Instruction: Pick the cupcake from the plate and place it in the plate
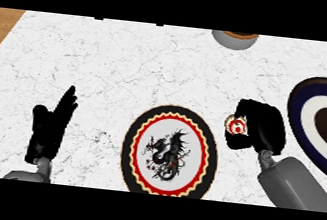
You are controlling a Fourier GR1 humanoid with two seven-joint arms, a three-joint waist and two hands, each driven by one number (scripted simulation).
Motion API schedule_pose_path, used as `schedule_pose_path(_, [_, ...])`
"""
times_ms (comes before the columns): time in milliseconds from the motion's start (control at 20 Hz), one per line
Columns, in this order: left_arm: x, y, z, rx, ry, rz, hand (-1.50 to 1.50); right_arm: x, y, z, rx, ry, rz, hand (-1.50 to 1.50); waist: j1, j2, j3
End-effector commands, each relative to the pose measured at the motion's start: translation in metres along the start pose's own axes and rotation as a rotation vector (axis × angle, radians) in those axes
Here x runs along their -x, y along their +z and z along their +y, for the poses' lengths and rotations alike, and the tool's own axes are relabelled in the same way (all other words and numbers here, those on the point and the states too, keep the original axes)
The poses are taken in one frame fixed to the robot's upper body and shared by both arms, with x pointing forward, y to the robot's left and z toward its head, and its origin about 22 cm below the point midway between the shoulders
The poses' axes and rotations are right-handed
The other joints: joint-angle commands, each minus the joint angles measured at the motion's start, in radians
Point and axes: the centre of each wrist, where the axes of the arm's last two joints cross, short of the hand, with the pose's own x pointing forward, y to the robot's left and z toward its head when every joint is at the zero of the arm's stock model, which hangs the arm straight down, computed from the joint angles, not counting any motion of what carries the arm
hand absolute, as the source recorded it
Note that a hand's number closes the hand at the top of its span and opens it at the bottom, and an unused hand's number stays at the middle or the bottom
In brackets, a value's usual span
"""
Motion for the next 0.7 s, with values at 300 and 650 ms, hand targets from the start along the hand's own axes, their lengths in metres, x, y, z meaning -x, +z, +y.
schedule_pose_path(300, [0.002, 0.005, 0.006, -0.007, -0.010, 0.003, 0.00, 0.028, 0.004, -0.079, 0.471, -0.022, 0.010, 1.50, -0.015, -0.008, -0.001])
schedule_pose_path(650, [-0.014, -0.008, -0.004, 0.003, 0.005, 0.010, 0.00, 0.065, 0.014, -0.114, 0.545, -0.060, 0.157, 1.50, -0.008, -0.002, -0.001])
